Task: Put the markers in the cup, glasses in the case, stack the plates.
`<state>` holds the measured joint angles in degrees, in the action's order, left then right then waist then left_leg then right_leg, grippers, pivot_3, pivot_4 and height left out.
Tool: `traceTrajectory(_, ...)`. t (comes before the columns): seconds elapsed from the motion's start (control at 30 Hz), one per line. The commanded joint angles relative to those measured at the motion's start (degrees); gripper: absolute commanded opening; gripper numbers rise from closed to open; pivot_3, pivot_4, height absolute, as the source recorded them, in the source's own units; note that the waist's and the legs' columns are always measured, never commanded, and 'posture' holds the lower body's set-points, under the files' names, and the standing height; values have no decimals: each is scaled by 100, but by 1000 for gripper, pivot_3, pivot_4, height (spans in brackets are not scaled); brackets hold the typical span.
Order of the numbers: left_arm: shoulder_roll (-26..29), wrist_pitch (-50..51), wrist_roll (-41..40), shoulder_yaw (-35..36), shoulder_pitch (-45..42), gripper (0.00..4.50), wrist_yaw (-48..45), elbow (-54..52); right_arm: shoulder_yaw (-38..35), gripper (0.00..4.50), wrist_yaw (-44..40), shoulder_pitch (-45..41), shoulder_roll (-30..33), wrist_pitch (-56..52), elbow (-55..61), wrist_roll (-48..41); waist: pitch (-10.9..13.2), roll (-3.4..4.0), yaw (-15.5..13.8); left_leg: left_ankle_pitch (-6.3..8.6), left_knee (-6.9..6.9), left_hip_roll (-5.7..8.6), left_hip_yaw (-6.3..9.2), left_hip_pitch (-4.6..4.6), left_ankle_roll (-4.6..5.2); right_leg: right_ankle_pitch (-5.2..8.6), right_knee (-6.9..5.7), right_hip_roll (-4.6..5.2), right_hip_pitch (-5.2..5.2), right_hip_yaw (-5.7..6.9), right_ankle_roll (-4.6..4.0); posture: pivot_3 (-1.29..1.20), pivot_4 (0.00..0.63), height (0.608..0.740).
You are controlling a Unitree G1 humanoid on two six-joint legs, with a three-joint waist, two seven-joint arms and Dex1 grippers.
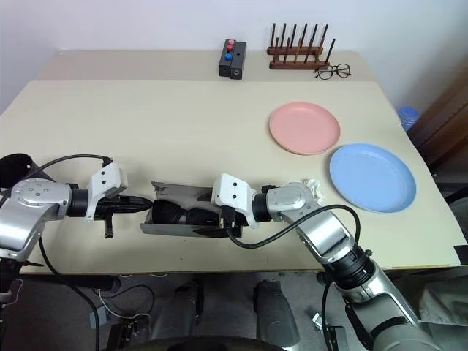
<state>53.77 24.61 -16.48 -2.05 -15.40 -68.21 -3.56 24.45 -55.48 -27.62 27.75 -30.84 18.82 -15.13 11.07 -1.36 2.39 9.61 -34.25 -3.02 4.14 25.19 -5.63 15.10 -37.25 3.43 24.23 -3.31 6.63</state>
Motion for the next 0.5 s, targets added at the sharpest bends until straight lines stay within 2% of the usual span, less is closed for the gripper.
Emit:
traceTrajectory(0.03, -79, 167, -271, 369, -235, 27, 131, -5, -50, 3534, 14, -21, -49, 74, 188, -26, 0, 0, -4, 0, 0, 0, 0, 0, 0, 0, 0, 0, 0, 0, 0, 0, 150, 740)
traceTrajectory(0.27, -436, 843, -803, 977, -1272, 27, 729, 513, -57, 3534, -50, -42, -23, 144, 134, 12, -1, -1, -9, 0, -2, 0, 3, 0, 1, -5, -4, -1, -1, 1, 10, 0, 150, 740)
traceTrajectory(0.5, -833, 314, -52, 180, -1836, 27, 966, 984, -35, 3534, -106, -123, -41, 250, 32, 68, -1, -1, -1, -1, -3, 1, 5, -1, 1, -10, -10, -3, -2, 1, 24, 0, 150, 740)
